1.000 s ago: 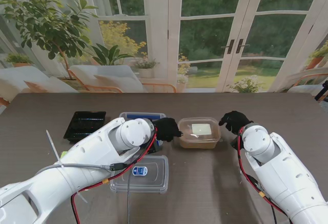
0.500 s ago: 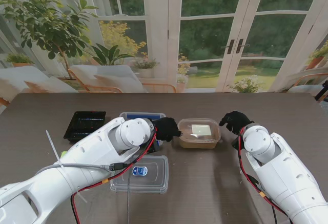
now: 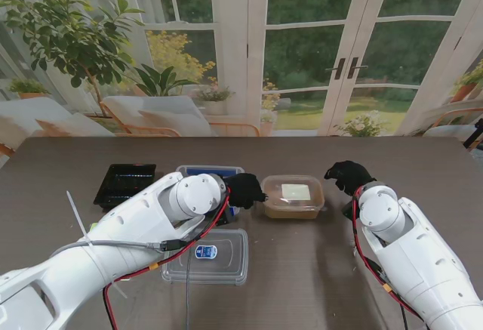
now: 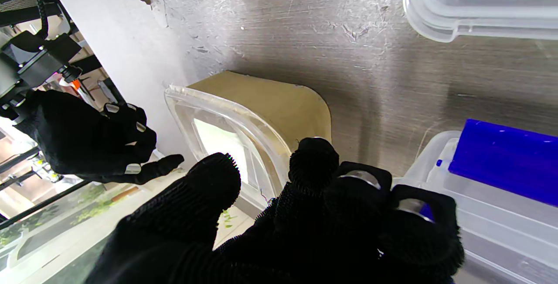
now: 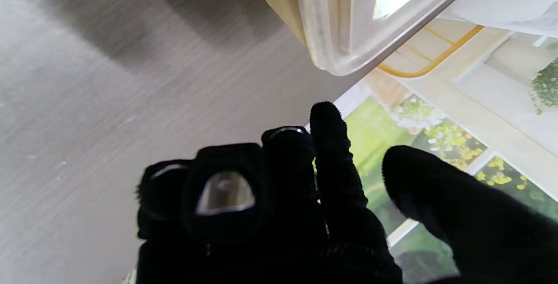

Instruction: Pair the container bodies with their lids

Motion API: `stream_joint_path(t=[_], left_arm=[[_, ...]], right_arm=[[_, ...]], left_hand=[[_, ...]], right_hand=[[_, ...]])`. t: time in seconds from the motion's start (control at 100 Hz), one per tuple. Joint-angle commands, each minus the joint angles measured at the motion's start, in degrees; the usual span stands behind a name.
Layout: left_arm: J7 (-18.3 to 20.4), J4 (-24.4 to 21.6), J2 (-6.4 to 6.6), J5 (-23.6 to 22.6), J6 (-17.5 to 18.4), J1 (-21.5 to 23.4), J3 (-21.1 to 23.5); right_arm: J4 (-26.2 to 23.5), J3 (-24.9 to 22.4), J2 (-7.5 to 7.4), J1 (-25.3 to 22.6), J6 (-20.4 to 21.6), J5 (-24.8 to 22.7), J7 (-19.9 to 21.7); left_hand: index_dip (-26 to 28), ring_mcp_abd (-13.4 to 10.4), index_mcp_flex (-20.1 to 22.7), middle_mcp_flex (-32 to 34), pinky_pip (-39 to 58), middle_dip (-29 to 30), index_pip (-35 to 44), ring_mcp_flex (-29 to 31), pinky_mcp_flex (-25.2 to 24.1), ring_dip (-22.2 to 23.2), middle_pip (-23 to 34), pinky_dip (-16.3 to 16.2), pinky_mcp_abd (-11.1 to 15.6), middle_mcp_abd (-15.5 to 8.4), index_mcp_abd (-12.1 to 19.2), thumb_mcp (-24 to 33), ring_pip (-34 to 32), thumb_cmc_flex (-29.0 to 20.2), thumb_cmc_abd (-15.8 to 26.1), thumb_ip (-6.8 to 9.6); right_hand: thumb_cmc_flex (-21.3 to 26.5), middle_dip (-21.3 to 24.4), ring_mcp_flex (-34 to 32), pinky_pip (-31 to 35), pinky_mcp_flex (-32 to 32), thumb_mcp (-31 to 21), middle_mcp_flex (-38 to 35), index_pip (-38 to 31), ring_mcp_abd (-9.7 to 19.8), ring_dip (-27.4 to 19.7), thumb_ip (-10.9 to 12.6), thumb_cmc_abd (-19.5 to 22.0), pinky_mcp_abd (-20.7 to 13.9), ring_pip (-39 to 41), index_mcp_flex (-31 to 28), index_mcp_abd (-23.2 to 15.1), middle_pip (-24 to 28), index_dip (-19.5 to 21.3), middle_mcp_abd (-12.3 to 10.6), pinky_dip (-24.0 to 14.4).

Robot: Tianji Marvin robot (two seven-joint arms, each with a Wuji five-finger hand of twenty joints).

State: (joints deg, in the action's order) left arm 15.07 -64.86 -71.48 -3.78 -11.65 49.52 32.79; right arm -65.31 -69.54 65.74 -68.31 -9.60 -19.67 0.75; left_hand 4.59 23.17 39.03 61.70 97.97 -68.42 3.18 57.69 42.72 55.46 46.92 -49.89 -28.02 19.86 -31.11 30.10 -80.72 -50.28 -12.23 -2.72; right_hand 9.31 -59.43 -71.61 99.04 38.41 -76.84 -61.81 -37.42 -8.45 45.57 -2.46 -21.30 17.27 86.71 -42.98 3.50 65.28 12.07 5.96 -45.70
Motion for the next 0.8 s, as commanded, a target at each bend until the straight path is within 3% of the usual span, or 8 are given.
stream_joint_path(t=[0.0,0.27,0.79], left_arm=[[1.3,0.1,-0.36,0.4,0.1,-0.2,0.1],[1.6,0.0,-0.33,0.7,-0.4,-0.2,0.0],[2.4,0.0,-0.23,1.1,-1.1,-0.3,-0.1]], right_arm=[[-1.2,0.1,0.16,-0.5,0.9,-0.3,1.0],[-1.2,1.1,-0.45,-0.4,2.8,0.8,4.4],[0.5,1.9,-0.16,-0.2,1.7,1.0,3.7]], left_hand=[[-0.3,1.5,-1.1,-1.0,0.2,0.2,-0.9,-0.4,-0.1,0.4,0.0,-1.1,0.5,1.7,-0.5,-1.5,0.5,0.3,1.4,-1.64],[-0.3,1.6,-1.1,-1.0,0.0,0.4,-0.9,-0.5,-0.3,0.4,-0.2,-1.2,0.4,1.8,-0.5,-2.0,0.7,0.3,1.6,-1.63],[-0.4,1.7,-1.5,-1.2,-0.2,0.4,-1.1,-0.6,-0.5,0.5,-0.3,-1.4,0.4,1.9,-0.5,-2.8,0.9,0.3,1.9,-1.59]], right_hand=[[-1.6,0.8,0.6,-0.6,1.7,0.5,0.9,-1.0,-2.4,-0.2,-0.2,-0.3,1.4,1.2,1.8,-2.0,1.8,0.9,-0.9,-1.1],[-1.7,1.0,0.2,-0.5,1.9,0.7,-0.2,-0.4,-2.8,-0.3,-0.1,-0.1,1.4,1.0,-1.6,-3.3,1.4,0.5,-0.6,-1.1],[-1.3,1.0,0.2,-0.7,1.9,0.7,-0.2,0.4,-3.3,-0.3,-0.2,0.0,2.0,0.9,-1.7,-2.7,1.3,0.1,-0.5,-1.1]])
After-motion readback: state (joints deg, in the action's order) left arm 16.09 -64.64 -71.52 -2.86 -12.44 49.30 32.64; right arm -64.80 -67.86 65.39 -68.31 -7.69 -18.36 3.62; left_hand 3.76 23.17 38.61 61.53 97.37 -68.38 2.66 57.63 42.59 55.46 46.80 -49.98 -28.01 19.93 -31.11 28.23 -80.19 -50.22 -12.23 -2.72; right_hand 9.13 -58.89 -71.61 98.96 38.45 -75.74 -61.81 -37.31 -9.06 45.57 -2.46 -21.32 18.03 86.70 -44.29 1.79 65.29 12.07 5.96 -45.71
